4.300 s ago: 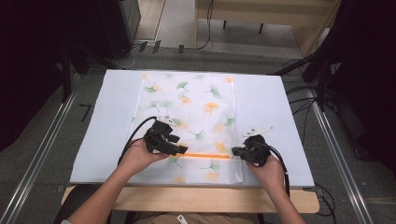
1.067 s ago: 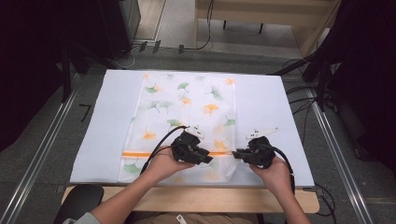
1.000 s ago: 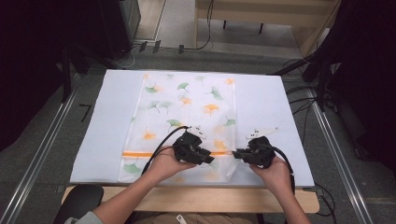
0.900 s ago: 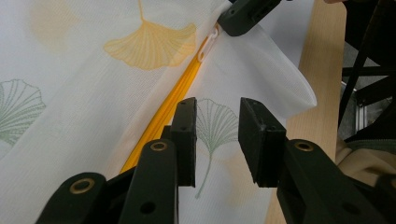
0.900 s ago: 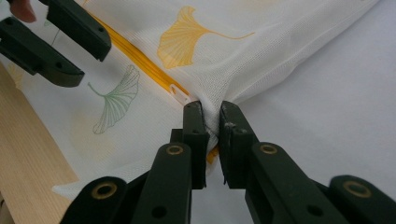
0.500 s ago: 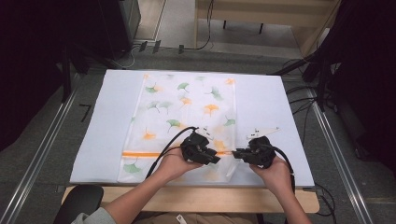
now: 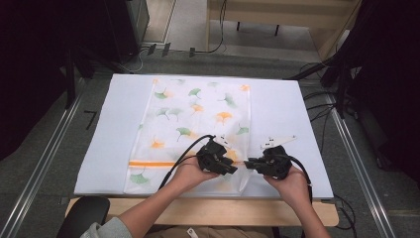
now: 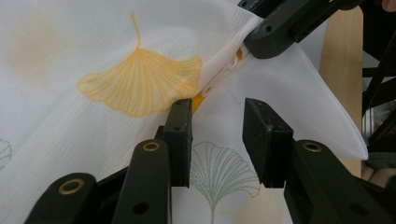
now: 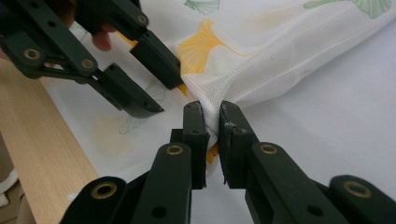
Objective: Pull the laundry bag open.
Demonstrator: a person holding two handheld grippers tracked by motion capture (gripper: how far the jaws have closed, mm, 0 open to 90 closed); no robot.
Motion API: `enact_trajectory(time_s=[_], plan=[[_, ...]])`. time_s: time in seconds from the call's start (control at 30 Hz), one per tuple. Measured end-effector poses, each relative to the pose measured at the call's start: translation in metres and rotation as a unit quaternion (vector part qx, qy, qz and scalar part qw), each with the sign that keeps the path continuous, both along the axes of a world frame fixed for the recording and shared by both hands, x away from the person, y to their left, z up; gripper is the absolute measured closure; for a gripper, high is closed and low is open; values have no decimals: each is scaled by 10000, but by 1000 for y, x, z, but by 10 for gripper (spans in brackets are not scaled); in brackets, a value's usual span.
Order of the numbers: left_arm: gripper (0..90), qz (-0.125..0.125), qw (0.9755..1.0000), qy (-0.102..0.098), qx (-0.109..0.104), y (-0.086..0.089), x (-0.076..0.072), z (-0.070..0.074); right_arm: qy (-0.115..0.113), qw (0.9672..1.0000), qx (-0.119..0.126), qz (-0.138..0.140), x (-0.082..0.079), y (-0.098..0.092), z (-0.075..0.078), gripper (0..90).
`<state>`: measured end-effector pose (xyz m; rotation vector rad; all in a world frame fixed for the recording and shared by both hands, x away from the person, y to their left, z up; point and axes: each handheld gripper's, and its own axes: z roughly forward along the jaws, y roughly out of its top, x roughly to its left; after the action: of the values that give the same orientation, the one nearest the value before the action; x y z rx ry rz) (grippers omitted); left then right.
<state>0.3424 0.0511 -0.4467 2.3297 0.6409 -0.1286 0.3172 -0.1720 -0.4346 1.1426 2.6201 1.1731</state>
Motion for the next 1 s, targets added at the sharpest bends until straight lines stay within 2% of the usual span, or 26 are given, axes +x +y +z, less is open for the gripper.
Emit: enact_trajectory(time_s=[0.37,0.4,0.5,0.57,0.63,0.67,0.73,0.8,0.87,0.97,1.0], plan=[[587,-18,9999,-122,-29,-3,-1,-3,-110,9997,129,183,-4,7,6,843],[587,-34,9999,-132,-30,-2,-1,-3,-174,9996,128,176,-4,6,8,843],[588,-44,9999,-91,-106,-1,-1,-1,-167,9996,175,158,-4,4,10,843],[589,-77,9998,49,-195,-1,-1,-2,-178,9994,235,168,-3,2,10,843],[592,-113,9997,84,-202,-3,-4,-1,-189,9995,218,138,-3,1,10,843],[592,-166,9998,45,-138,-3,-4,-1,-204,9995,220,137,-3,1,10,843],[591,-97,9999,4,-104,-4,-5,-1,-195,9994,237,130,-3,1,11,843],[587,-40,9999,31,-149,-2,-2,-1,-204,9994,231,162,-4,1,11,843],[562,29,9999,-34,-131,-2,-1,-1,-242,9991,234,241,-5,4,12,844],[526,29,9998,-39,-167,-2,-1,-1,-230,9991,246,276,-6,6,13,844],[517,-12,9998,-107,-191,-2,-2,-1,-234,9991,235,280,-6,6,12,845]])
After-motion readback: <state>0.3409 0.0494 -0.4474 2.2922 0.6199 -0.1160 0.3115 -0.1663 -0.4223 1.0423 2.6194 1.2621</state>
